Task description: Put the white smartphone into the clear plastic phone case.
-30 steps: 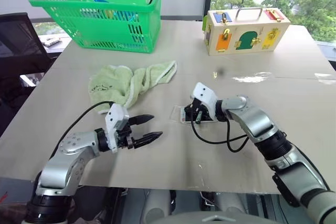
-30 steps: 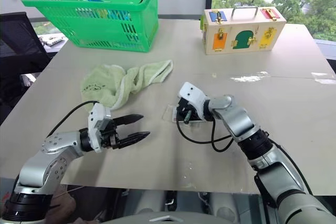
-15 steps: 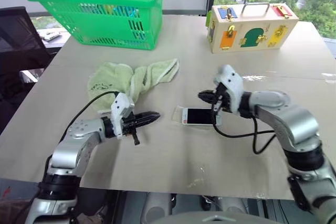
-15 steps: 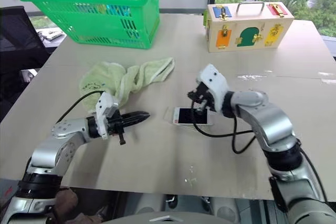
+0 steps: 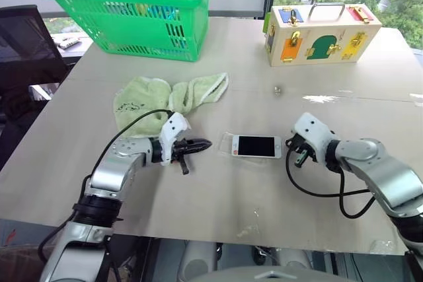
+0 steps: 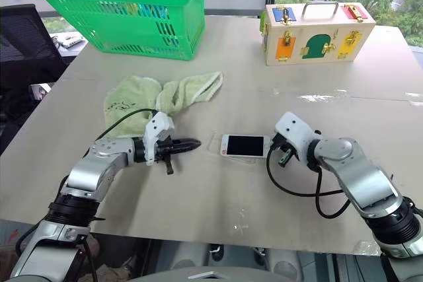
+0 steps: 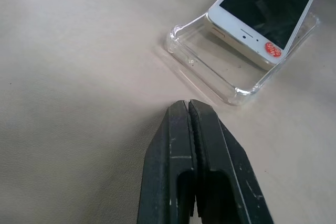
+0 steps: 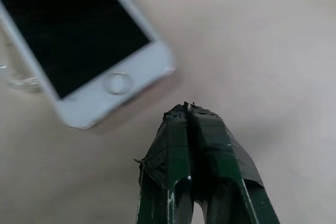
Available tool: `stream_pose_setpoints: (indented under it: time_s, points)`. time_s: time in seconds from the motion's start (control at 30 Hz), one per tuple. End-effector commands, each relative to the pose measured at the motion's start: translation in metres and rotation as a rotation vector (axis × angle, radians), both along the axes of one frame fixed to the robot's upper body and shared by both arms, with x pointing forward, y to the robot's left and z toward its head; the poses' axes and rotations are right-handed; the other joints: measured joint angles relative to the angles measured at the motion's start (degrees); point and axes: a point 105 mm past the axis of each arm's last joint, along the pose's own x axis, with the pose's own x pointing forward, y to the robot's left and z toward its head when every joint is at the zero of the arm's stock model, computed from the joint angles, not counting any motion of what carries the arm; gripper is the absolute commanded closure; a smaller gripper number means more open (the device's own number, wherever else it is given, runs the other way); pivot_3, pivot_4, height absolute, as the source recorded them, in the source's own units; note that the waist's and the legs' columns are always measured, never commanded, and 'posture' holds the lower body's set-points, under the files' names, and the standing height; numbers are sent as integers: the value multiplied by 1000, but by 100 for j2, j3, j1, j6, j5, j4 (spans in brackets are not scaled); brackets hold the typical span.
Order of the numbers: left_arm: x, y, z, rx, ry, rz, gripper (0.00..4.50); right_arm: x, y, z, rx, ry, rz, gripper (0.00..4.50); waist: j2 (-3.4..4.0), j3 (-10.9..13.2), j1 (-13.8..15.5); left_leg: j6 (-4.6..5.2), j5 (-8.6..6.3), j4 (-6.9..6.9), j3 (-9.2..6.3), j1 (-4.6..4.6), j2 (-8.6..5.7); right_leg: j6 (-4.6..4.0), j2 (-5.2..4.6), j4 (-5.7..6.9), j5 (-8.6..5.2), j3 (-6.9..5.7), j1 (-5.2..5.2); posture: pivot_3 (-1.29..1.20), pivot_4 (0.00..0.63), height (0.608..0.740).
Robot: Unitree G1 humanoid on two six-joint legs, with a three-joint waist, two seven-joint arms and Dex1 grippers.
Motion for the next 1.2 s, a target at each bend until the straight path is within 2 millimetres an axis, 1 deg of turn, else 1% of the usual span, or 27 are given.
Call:
stream_pose_setpoints:
  time_s: [0.03, 0.1, 0.27, 0.53, 1.0, 1.1, 1.2]
  points:
    - [-1, -5, -1, 2, 0, -12, 4446, -13, 18, 9, 25, -4, 109, 4500, 0, 0, -2, 0, 0, 6, -1, -2, 0, 1, 0, 1, 0, 0, 0, 0, 150, 740]
    - [-3, -8, -2, -2, 5, -22, 4446, -19, 23, 10, 30, 11, 146, 4500, 0, 0, -2, 1, -1, 18, -6, -2, 0, 1, -1, 9, 1, -1, 3, 0, 150, 740]
    - [-6, -12, -3, -8, 14, -37, 4446, -25, 33, 12, 42, 31, 203, 4500, 0, 0, -3, 1, -1, 35, -17, -2, 1, -1, -3, 30, -1, -3, 5, 0, 150, 740]
    - [-8, -16, -4, -15, 25, -58, 4446, -29, 45, 8, 34, 65, 274, 4500, -1, 0, -3, 1, -1, 48, -18, -3, 0, -1, -4, 46, -1, -2, 5, 0, 150, 740]
    - [-15, -23, -7, -27, 37, -80, 4446, -23, 63, 8, 27, 71, 370, 4500, -1, 0, -14, 1, -1, 57, -18, 0, 1, -1, -2, 61, -1, -2, 4, 0, 150, 740]
    - [-18, -25, -8, -33, 42, -80, 4446, -22, 63, 9, 44, 70, 379, 4500, -2, -1, -25, 1, -1, 59, -17, 1, 1, -1, -2, 63, 0, -1, 5, 0, 150, 740]
    - [-19, -27, -7, -45, 47, -73, 4446, -17, 59, 10, 51, 62, 368, 4500, -2, -1, -23, 1, -1, 61, -17, 2, 2, -1, -2, 66, 0, -1, 5, 0, 150, 740]
